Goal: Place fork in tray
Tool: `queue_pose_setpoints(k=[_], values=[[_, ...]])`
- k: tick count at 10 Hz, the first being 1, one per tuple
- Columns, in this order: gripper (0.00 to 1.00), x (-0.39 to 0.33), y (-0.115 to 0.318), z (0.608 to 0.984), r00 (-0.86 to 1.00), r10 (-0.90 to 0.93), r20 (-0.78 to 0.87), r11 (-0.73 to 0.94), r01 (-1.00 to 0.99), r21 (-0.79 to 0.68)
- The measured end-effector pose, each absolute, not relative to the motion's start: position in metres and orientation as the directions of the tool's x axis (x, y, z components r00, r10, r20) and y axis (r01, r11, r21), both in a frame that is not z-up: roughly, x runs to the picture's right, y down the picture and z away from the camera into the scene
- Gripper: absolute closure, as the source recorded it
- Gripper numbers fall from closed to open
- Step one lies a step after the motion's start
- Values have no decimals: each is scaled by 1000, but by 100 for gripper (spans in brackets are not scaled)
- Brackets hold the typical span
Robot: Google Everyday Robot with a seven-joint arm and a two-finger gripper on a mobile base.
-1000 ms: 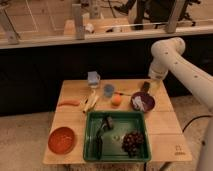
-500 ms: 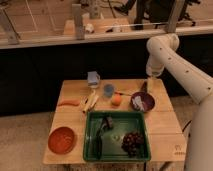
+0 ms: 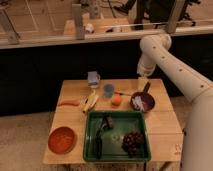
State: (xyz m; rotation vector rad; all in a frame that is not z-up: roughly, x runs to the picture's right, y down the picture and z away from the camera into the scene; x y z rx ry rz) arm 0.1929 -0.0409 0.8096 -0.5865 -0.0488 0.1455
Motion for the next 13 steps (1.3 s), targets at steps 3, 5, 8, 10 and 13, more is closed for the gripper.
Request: queue_pose_setpoints(k=[3, 5, 8, 10, 13], values=[[20, 172, -43, 823, 984, 176, 2, 836, -149, -528], [20, 169, -41, 836, 985, 171, 8, 857, -144, -495], [20, 169, -40, 840, 986, 168, 8, 859, -142, -492], [20, 169, -40, 839, 986, 168, 10, 859, -142, -492], [20, 166, -31, 849, 987, 159, 32, 849, -120, -515]])
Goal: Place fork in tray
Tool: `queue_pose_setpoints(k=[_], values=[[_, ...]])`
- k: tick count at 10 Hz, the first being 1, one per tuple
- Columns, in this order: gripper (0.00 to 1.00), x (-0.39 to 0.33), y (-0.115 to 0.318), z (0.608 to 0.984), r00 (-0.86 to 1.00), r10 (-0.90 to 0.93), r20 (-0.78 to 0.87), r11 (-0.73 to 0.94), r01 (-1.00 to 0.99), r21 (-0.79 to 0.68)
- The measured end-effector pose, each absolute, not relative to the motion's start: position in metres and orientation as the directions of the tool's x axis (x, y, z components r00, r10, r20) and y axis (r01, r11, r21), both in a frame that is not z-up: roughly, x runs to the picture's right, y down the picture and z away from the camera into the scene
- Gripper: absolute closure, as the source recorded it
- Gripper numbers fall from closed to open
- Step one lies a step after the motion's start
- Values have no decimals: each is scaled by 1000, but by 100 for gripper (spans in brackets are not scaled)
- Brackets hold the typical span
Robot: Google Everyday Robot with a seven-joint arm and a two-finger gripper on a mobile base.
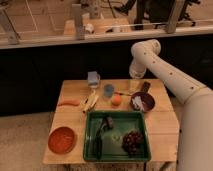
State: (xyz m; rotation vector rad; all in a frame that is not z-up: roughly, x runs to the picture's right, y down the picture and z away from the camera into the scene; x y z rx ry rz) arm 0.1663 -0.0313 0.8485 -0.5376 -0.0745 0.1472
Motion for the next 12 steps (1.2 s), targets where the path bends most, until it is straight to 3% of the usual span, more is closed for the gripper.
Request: queue_pose_setpoints(k=[12], values=[[20, 141, 12, 950, 989, 148, 26, 873, -118, -474]])
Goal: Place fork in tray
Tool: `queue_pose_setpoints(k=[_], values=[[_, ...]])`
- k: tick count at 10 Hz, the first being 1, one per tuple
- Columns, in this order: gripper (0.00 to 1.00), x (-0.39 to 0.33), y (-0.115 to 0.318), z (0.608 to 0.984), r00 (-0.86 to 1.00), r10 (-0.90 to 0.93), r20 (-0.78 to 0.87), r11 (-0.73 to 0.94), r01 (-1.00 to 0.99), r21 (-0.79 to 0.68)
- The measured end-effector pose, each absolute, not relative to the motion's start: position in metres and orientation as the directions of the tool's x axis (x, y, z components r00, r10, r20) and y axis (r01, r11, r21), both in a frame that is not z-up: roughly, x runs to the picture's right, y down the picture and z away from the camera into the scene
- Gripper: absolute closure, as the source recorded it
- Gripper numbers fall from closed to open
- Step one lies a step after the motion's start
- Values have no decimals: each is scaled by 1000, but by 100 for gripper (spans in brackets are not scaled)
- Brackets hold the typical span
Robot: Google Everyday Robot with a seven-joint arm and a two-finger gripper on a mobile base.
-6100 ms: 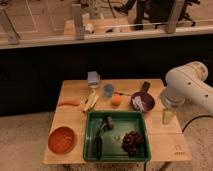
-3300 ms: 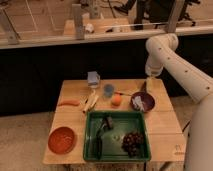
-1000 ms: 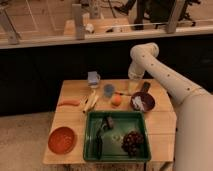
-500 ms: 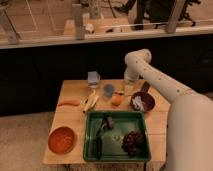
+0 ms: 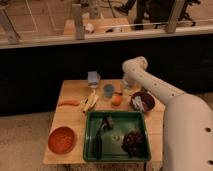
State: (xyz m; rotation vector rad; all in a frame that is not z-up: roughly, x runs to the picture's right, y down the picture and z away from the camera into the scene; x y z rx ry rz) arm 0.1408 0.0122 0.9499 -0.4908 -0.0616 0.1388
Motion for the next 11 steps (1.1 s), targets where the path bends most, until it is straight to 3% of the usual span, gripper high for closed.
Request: queue_pose_setpoints(k=[6, 8, 11], values=[[21, 144, 37, 988, 991, 132, 21, 859, -104, -502], [36, 145, 43, 995, 991, 129, 19, 851, -101, -515], [67, 145, 45, 997, 992, 122, 15, 846, -96, -525]])
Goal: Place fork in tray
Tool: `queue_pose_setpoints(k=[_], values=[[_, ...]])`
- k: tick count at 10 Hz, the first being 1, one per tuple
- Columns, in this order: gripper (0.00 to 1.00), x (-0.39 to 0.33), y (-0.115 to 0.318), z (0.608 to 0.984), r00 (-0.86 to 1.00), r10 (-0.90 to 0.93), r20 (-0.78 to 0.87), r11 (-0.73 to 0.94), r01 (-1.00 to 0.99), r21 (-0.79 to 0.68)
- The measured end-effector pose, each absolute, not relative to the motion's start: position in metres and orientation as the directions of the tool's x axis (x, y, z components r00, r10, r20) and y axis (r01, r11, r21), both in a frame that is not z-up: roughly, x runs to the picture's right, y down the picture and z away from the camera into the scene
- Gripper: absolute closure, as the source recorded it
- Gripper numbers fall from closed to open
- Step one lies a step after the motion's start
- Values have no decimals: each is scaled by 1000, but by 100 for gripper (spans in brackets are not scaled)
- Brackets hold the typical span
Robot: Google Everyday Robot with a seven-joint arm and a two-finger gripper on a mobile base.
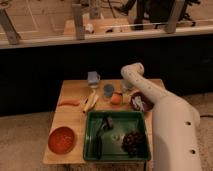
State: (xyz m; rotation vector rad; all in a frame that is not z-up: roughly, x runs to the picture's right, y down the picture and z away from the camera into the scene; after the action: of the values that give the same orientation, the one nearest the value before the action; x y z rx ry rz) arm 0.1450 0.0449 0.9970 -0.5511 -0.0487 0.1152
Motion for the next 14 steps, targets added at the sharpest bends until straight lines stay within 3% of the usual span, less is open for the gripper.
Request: queue_pose_setpoints(k=[3, 9, 14], values=[[96, 146, 44, 995, 993, 113, 13, 846, -90, -526], [98, 150, 21, 975, 988, 145, 51, 837, -95, -540], [98, 166, -38, 910, 953, 258, 156, 850, -148, -505]])
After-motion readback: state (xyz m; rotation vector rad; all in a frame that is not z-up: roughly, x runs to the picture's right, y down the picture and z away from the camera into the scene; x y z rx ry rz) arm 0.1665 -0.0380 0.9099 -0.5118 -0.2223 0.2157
